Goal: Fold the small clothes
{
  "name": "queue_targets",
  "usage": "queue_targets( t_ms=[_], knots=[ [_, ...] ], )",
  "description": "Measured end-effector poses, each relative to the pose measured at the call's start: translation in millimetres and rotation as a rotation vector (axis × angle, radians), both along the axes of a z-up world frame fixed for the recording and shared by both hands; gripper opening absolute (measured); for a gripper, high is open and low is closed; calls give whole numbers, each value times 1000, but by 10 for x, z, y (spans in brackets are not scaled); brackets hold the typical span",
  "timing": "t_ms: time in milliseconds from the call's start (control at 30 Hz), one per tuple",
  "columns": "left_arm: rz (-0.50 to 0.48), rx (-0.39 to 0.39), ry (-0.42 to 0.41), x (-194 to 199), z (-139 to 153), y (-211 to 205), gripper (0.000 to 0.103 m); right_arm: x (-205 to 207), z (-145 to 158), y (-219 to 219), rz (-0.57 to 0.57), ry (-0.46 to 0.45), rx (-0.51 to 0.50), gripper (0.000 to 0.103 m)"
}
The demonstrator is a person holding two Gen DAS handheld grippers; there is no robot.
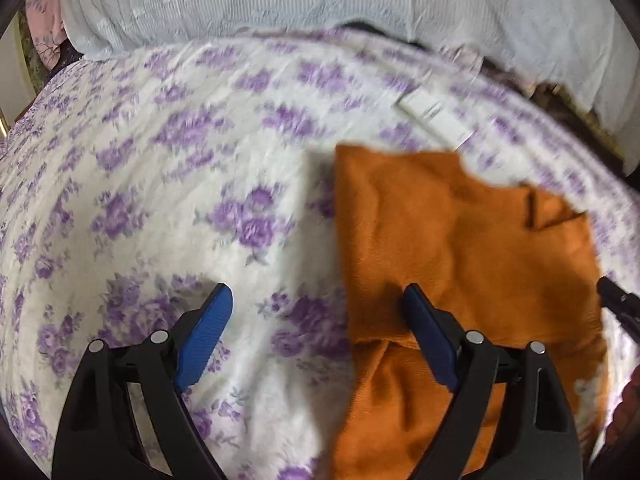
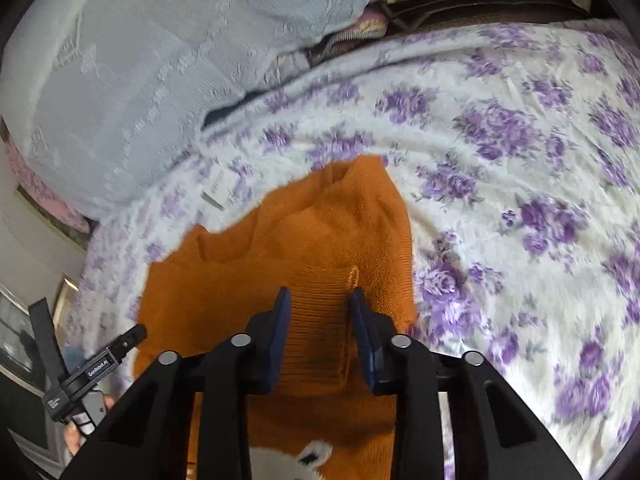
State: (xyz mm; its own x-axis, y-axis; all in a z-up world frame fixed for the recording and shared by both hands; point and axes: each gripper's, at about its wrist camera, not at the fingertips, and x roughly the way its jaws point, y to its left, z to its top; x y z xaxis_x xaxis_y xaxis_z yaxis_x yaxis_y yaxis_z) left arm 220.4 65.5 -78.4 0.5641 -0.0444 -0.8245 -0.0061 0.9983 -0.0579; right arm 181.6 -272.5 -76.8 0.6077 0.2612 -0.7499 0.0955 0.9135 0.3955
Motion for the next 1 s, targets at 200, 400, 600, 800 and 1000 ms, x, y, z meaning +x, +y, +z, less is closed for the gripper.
queue_targets(
  t_ms=[200,400,600,800,1000],
  knots=[
    [3,71,-80,-126,92,-55,88,2,224,-30,-35,-111,-53,2],
    [-2,2,-145,-82,336,-71,88,247,-40,-30,-18,5,-152,5],
    [-11,118,-66,71,128,-304,87,-16,382,94,-65,-181,-222,11],
    [-73,26,-82,249,342,-493,92,426,136,461,95,-65,-140,29],
    [-51,7,37,393,-32,-457,98,301,95,401,49,-81,-133,21]
  ],
)
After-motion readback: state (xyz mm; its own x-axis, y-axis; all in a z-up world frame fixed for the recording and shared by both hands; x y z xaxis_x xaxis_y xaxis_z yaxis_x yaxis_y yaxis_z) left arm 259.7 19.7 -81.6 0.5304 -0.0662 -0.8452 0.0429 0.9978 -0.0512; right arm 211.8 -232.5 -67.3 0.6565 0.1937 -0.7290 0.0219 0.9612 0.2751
